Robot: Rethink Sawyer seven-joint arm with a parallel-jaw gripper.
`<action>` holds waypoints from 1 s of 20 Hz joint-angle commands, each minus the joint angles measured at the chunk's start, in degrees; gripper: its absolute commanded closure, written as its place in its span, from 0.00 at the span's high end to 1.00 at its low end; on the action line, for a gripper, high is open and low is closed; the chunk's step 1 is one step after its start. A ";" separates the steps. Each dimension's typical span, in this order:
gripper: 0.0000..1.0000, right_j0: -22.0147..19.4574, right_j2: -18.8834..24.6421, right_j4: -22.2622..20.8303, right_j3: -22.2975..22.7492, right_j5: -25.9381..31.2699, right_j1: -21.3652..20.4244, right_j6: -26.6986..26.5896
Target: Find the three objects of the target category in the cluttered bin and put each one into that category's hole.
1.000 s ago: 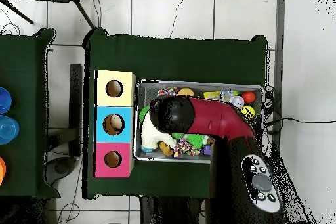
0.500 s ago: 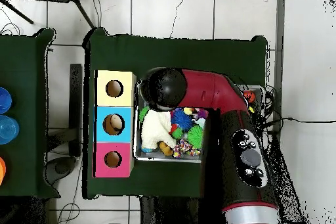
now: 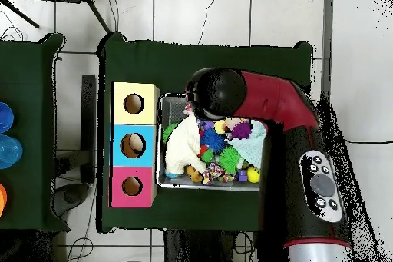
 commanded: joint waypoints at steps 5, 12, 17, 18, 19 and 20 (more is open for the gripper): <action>1.00 -5.17 6.22 -5.39 -8.51 8.43 5.57 -13.82; 1.00 -5.63 7.60 -6.73 -8.34 8.17 5.33 -14.22; 1.00 -6.04 8.28 -7.70 -8.21 8.26 5.18 -14.33; 1.00 -6.19 8.40 -7.87 -8.05 8.19 5.11 -14.34; 1.00 -6.32 8.53 -8.05 -7.92 8.06 5.07 -14.43; 1.00 -6.42 8.65 -8.20 -7.90 7.98 5.05 -14.43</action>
